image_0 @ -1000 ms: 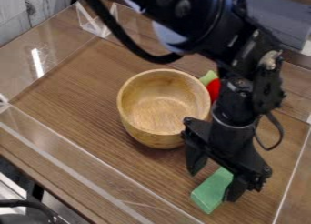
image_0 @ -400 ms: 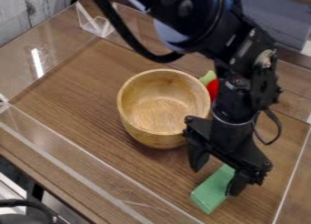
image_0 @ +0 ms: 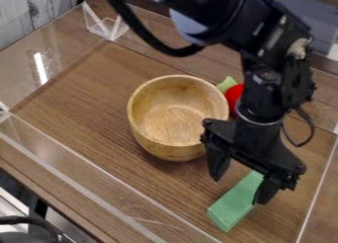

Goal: Put the green block in the brown bowl

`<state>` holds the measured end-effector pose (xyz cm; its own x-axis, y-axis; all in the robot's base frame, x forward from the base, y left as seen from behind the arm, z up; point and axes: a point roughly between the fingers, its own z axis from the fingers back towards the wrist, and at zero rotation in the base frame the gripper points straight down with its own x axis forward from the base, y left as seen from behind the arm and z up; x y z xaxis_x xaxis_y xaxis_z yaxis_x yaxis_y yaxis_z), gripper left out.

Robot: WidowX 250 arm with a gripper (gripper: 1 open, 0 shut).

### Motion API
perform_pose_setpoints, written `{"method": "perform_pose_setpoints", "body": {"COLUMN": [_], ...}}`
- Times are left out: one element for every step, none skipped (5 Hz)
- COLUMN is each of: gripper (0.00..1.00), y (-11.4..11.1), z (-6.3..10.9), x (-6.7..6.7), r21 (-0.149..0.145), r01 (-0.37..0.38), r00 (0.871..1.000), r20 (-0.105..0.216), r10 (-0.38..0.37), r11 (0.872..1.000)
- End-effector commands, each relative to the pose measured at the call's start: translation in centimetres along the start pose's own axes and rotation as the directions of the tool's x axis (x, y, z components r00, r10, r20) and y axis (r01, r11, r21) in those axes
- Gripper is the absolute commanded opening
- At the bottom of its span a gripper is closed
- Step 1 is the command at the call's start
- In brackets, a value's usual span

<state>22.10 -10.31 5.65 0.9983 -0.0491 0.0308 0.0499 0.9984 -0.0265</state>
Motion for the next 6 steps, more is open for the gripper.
{"method": "perform_pose_setpoints", "body": {"gripper": [1.00, 1.00, 1.00, 1.00, 0.00, 0.00], "y": [-0.4, 0.4, 0.6, 0.7, 0.4, 0.0], "z": [1.4, 0.7, -1.4, -3.2, -2.8, -1.1], "x": [0.2, 0.0, -0.3, -0.6, -0.8, -1.1], "r21": [-0.017, -0.019, -0.020, -0.021, -0.020, -0.024], "r01": [-0.003, 0.026, 0.014, 0.004, -0.059, -0.111], "r00": [0.999, 0.999, 1.000, 1.000, 0.998, 0.994], "r20": [0.039, 0.029, 0.008, -0.006, -0.005, 0.000], "r10": [0.004, -0.026, -0.014, -0.004, 0.059, 0.111], "r11": [1.000, 0.999, 1.000, 1.000, 0.998, 0.994]}}
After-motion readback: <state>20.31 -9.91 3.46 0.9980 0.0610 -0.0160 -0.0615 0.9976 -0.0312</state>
